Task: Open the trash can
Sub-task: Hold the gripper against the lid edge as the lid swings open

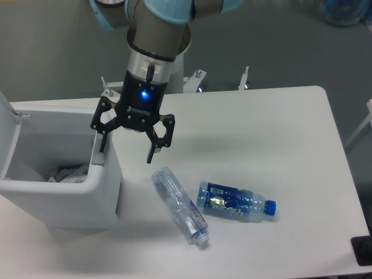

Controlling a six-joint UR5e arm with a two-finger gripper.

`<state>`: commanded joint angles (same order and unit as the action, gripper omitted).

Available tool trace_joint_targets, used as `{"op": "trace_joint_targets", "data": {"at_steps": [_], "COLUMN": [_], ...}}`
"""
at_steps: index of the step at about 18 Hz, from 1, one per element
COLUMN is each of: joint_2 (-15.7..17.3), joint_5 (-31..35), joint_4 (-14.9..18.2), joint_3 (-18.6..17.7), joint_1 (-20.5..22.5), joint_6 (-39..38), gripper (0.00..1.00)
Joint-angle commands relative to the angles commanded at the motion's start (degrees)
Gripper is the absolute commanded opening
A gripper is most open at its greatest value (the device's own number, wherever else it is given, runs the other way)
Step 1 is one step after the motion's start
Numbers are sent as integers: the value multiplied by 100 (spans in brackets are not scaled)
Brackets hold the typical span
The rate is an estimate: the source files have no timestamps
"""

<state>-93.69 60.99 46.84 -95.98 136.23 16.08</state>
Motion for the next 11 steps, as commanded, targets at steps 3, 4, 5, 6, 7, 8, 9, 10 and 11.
{"op": "trace_joint_targets", "data": {"at_steps": [3, 4, 5, 6, 7, 8, 9, 10, 11], "joint_2": [0, 0, -9, -26, -53, -70, -97, -149, -219], "joint_5": [44, 183, 411, 674, 1008, 1350, 1632, 1774, 1854], "joint_4": [9, 9, 9, 0, 9, 9, 9, 9, 18], "joint_3": [132, 141, 185, 237, 255, 256, 238, 255, 290], "joint_1": [237, 325, 430, 492, 536, 623, 798, 922, 993], "joint_6": [587, 720, 834, 992, 1255, 1579, 1852, 2038, 2153], "gripper": [100, 100, 100, 100, 100, 100, 100, 100, 100]}}
